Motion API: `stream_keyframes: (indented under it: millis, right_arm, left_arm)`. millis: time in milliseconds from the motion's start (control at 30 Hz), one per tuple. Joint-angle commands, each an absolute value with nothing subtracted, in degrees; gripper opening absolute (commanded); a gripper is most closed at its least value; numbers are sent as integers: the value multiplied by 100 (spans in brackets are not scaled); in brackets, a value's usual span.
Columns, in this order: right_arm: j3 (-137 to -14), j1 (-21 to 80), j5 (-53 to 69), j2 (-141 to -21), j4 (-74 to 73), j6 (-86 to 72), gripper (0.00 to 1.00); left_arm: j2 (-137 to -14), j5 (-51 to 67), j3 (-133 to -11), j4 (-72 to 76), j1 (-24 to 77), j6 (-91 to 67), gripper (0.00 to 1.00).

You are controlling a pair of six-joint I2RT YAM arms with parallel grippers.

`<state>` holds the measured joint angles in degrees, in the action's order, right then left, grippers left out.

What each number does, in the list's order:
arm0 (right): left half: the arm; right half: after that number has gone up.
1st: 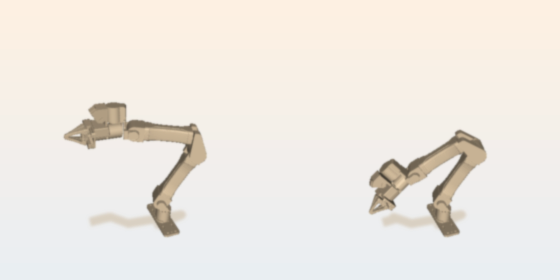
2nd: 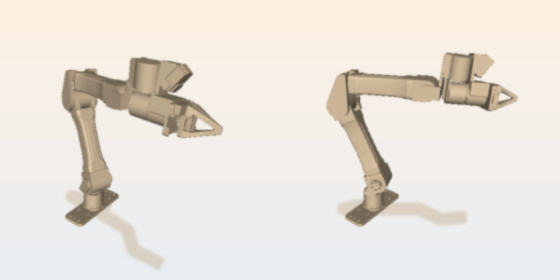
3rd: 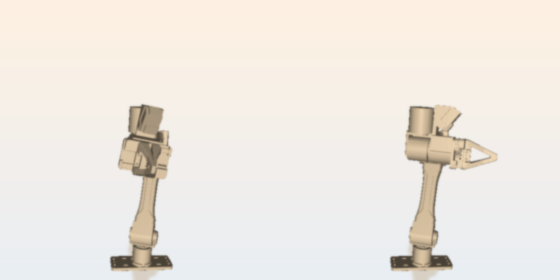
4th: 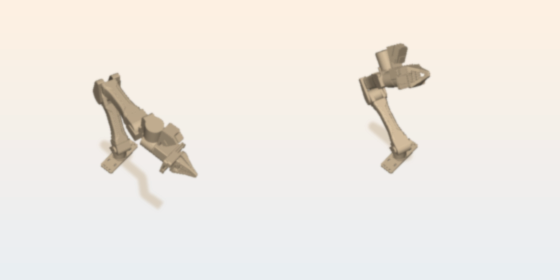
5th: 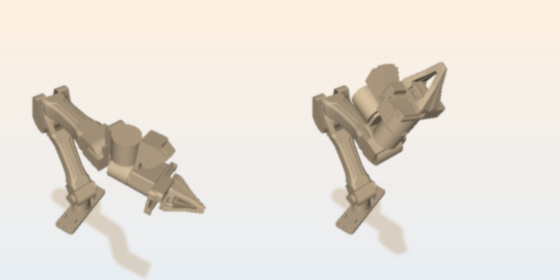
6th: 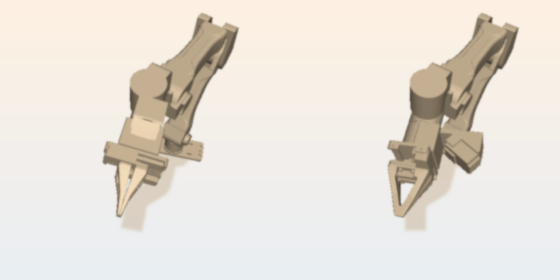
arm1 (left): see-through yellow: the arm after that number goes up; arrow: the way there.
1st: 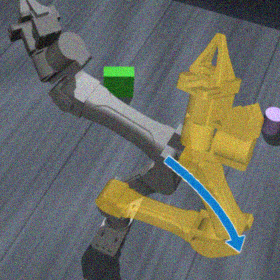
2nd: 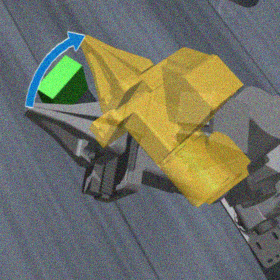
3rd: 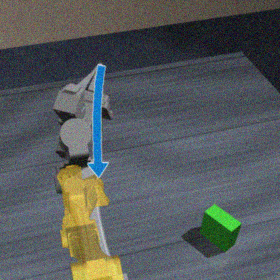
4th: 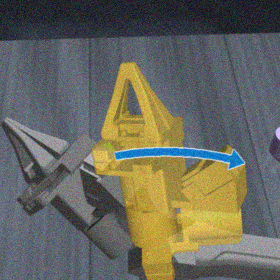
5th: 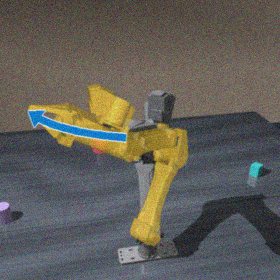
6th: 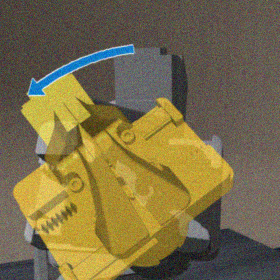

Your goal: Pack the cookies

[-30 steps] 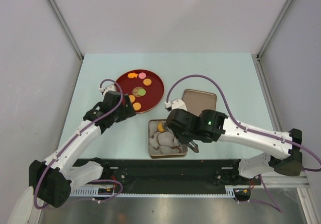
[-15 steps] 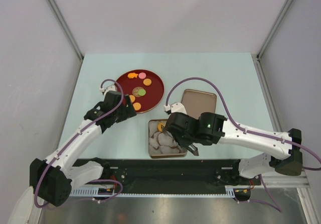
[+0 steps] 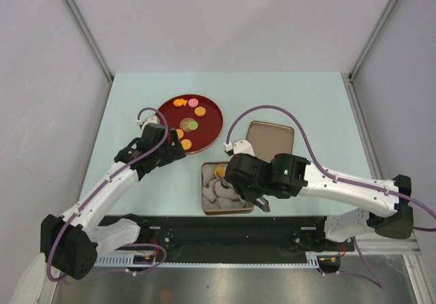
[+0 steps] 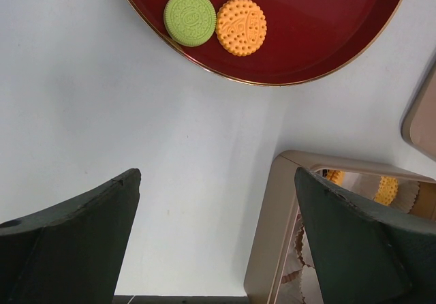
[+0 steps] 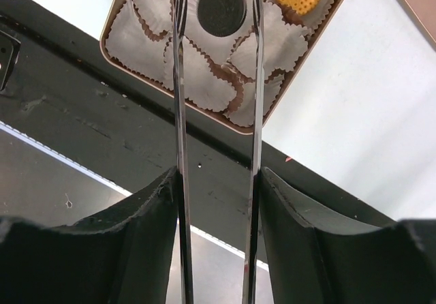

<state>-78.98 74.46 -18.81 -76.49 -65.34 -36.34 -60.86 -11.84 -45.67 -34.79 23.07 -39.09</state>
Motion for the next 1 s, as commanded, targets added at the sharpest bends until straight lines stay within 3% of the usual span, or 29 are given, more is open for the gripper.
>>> stream_keyframes:
  millis: [0, 300, 533, 733, 967]
  right_arm:
    - [-7928, 7506, -2004, -7488, -6521, -3779, 53]
    - [-7998, 7357, -2119, -7444, -6154, -3613, 53]
    - [-8375, 6119, -1434, -7971, -5099, -2647, 52]
    - [-9306, 5038, -739, -9244, -4526, -1890, 51]
    - [-11310, 4966, -299, -11292, -4702, -1494, 51]
  left_arm:
    - [-6073, -1169, -4518, -3322, 2294, -4008, 100]
    - [-6056, -1160, -4509, -3305, 2303, -4008, 100]
    - [-5951, -1283, -4702, -3568, 2303, -3999, 100]
    - [-5660, -1573, -4974, -3770, 2285, -3990, 100]
    - [-5774, -1617, -4984, -3876, 2268, -3982, 100]
